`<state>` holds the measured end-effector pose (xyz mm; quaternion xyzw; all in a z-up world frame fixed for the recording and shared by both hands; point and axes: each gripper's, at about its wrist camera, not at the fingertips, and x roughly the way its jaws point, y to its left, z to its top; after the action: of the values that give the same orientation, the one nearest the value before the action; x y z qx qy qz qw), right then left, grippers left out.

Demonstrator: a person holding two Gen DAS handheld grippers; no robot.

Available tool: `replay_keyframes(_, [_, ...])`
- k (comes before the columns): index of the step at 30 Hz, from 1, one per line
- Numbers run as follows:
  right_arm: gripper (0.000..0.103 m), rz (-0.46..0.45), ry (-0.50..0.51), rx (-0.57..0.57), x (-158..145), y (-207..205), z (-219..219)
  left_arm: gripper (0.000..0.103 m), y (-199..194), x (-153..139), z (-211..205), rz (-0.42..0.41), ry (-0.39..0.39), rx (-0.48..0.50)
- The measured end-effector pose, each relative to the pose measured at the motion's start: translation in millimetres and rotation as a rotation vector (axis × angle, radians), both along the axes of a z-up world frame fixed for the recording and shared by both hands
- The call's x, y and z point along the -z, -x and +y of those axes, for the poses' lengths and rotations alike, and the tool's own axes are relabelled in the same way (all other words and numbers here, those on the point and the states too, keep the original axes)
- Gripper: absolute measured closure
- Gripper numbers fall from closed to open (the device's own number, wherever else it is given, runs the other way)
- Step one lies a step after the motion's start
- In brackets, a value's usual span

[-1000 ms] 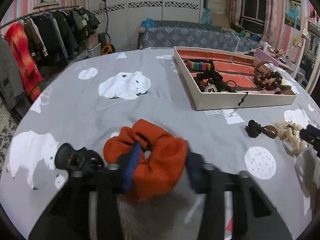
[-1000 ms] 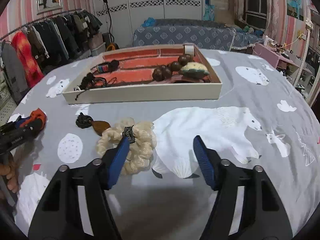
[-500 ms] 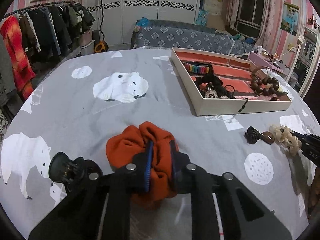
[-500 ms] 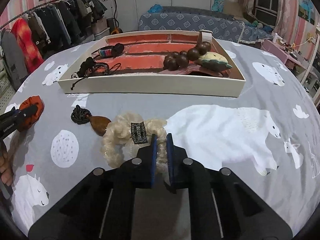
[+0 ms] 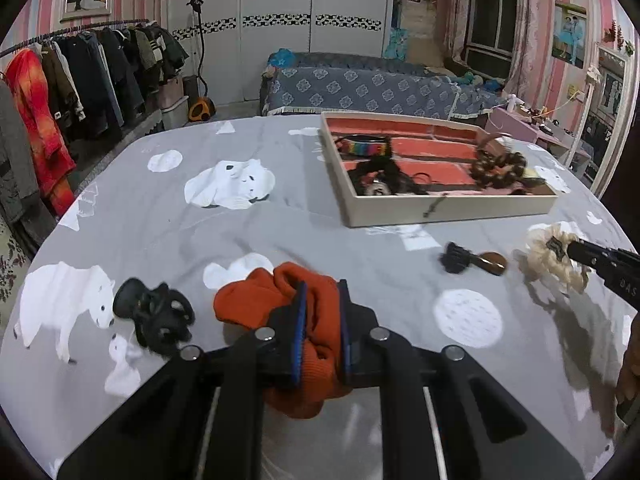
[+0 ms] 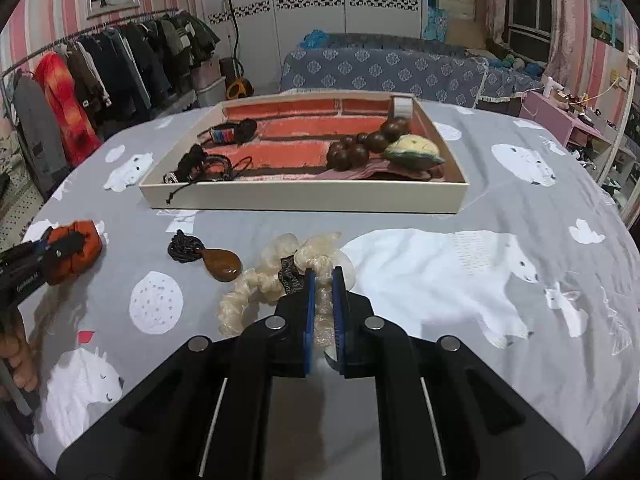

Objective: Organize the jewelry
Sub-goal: 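Grasp the orange scrunchie with the left gripper while the right grasps the cream fluffy scrunchie, then lift both scrunchies and carry them over the box with both grippers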

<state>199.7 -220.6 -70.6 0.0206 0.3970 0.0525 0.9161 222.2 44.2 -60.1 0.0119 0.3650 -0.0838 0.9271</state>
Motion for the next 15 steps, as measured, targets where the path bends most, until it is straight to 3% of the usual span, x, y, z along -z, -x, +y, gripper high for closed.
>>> replay_keyframes(15, [0.094,-0.088,-0.044,-0.014,-27,78,-56,0.089,78,-29,-65,-0.07,-0.019,0.005])
